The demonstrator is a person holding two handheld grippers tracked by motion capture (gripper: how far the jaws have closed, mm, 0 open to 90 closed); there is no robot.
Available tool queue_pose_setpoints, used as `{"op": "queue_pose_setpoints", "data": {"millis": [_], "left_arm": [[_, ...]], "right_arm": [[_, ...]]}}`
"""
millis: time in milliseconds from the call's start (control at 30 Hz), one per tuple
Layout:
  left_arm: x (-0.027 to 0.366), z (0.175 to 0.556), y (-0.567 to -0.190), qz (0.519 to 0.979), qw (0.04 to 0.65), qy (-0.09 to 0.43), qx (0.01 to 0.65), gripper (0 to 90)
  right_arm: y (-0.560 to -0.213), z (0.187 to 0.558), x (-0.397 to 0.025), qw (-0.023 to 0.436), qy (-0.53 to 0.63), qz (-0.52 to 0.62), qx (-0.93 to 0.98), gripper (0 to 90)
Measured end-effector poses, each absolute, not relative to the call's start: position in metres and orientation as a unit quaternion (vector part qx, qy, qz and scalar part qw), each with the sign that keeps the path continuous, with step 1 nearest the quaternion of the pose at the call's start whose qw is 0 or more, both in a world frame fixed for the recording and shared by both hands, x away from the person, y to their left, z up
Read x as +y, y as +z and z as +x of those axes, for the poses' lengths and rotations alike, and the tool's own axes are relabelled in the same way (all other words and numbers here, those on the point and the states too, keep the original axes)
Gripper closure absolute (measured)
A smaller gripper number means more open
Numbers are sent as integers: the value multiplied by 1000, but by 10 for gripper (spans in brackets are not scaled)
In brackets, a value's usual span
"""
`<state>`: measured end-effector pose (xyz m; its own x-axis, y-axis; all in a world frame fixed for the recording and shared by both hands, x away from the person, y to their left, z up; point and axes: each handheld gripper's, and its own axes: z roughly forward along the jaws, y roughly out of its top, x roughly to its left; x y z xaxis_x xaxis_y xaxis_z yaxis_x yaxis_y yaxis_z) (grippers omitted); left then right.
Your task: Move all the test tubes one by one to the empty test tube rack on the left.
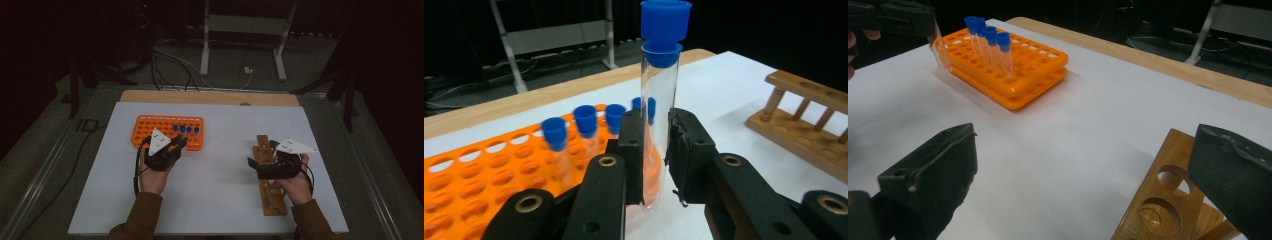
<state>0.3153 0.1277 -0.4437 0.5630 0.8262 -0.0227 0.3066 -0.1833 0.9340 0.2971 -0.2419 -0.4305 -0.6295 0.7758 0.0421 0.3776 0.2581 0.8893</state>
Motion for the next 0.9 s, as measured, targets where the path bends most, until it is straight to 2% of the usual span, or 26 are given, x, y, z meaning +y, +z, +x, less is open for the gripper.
{"op": "queue_pose_setpoints", "data": {"millis": [900], "left_arm": [[151,336,-450,709,480,290,427,770]], "right_arm": [[-432,296,-245,206,481,380,763,3]]}}
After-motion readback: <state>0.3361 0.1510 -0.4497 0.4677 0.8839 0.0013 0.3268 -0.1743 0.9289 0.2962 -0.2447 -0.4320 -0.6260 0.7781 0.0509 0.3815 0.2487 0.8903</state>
